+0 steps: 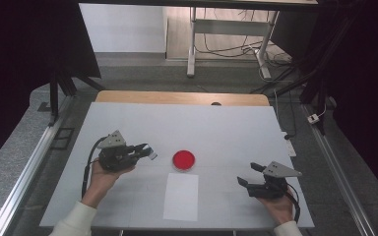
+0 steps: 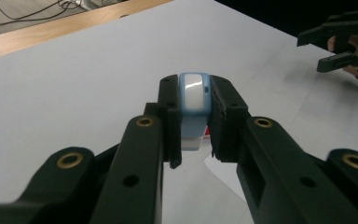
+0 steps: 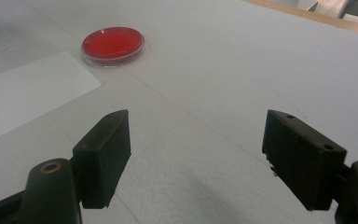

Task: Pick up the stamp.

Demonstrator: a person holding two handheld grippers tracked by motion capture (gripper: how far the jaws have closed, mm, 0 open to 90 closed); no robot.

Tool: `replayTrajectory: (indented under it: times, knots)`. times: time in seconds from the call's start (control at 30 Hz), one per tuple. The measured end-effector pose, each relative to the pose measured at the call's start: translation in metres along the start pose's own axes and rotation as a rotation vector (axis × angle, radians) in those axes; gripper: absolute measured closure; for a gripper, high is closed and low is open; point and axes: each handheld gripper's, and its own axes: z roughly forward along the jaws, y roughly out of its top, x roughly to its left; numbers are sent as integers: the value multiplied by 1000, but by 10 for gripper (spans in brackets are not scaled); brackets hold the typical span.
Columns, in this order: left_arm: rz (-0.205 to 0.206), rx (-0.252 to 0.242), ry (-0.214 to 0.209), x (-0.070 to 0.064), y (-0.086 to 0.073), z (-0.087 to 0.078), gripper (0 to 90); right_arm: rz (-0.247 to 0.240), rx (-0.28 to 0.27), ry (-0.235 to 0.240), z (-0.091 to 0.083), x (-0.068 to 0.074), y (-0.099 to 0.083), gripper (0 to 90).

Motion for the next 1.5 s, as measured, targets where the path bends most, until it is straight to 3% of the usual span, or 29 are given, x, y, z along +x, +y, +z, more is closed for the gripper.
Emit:
replayTrajectory:
  times: [0.5, 0.83, 1.17, 1.5]
  knots:
    - [5, -23, -49, -9, 6, 2, 757, 12, -5, 4, 3, 2, 0, 231]
    - [28, -9, -79, -22, 9, 14, 757, 0, -3, 0, 3, 4, 0, 231]
    - [61, 11, -103, -45, 11, 26, 757, -6, -14, 7, 3, 5, 2, 232]
    - [69, 28, -134, -56, 13, 40, 757, -21, -15, 12, 8, 7, 4, 236]
